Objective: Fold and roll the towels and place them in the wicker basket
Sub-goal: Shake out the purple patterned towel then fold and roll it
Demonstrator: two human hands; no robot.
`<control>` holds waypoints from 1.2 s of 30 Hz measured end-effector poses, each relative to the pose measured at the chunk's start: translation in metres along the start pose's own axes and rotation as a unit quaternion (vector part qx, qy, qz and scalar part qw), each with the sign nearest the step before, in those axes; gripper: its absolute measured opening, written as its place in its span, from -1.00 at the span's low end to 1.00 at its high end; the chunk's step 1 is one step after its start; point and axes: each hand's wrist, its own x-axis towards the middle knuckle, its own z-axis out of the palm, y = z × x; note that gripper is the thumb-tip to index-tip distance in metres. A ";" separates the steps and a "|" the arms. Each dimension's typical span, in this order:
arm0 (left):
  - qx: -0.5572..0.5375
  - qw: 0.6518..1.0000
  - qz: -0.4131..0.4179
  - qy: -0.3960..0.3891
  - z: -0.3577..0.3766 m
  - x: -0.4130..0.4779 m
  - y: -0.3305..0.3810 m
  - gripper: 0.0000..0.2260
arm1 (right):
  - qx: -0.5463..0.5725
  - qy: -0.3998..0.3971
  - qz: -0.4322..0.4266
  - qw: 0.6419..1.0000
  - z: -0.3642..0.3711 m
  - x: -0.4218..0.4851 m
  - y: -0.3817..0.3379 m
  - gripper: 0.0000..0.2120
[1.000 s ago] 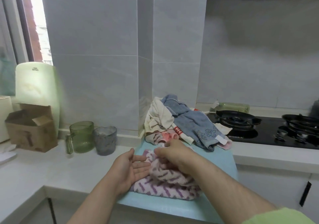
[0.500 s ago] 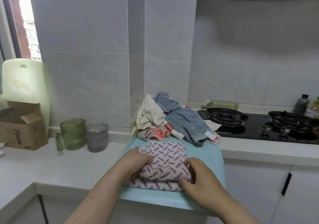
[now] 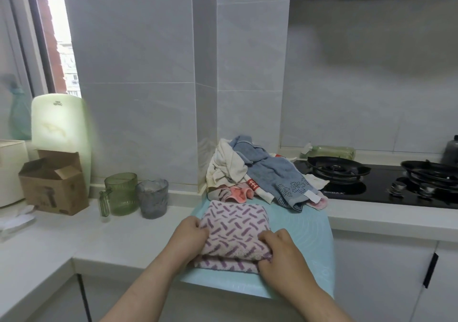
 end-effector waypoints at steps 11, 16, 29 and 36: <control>0.081 0.996 0.017 -0.036 -0.006 -0.004 -0.003 -0.68 | 0.046 -0.086 -0.060 0.993 -0.009 -0.002 0.013 -0.46; 0.002 0.997 -0.022 -0.076 -0.016 -0.002 0.008 -0.62 | 0.046 -0.099 -0.055 0.993 -0.012 -0.001 0.015 -0.44; 0.203 0.966 0.160 0.020 -0.006 0.007 0.001 -0.54 | 0.113 -0.068 -0.015 0.991 -0.029 0.019 0.008 -0.60; 0.301 0.913 0.224 -0.160 0.012 0.027 0.010 -0.55 | -0.016 -0.146 -0.012 0.989 -0.016 0.061 0.003 -0.48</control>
